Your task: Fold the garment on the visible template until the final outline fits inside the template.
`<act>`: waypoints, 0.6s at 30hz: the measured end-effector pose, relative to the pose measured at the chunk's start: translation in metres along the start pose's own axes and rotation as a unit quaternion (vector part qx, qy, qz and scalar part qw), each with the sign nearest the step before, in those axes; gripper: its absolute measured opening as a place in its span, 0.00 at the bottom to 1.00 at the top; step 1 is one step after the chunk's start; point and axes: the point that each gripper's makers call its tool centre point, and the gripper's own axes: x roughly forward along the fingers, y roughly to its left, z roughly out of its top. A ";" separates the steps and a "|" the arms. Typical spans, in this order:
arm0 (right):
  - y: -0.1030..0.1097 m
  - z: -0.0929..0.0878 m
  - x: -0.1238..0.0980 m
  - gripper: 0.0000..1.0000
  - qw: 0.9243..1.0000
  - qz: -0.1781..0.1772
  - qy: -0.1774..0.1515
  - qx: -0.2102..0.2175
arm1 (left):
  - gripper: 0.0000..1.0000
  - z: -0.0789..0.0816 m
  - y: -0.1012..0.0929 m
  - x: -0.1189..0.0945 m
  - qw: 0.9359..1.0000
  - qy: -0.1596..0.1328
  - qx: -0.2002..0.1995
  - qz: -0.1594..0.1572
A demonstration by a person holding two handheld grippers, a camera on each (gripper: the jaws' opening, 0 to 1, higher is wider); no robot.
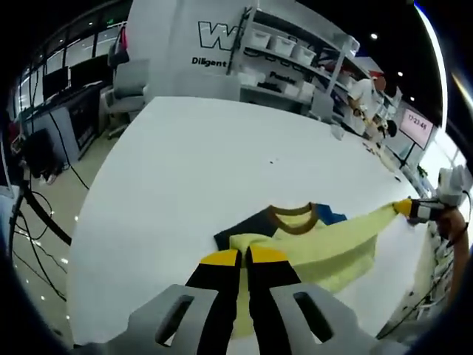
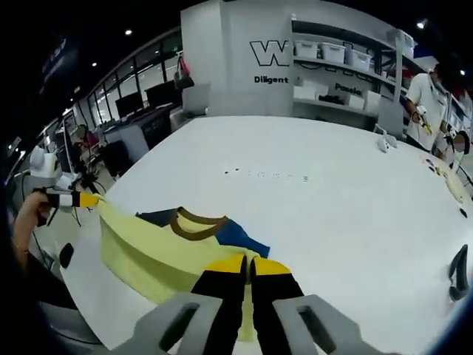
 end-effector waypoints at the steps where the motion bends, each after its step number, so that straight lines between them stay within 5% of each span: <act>1: -0.001 0.001 0.004 0.00 1.000 0.000 0.002 0.002 | 0.01 0.002 0.002 0.004 1.000 0.000 0.002 0.002; 11: -0.008 0.004 0.040 0.00 1.000 -0.014 0.022 0.007 | 0.01 0.002 0.020 0.044 1.000 0.026 -0.008 0.012; 18: -0.015 -0.010 0.064 0.00 0.998 -0.038 0.059 0.001 | 0.01 0.001 0.024 0.067 0.999 0.033 -0.013 0.011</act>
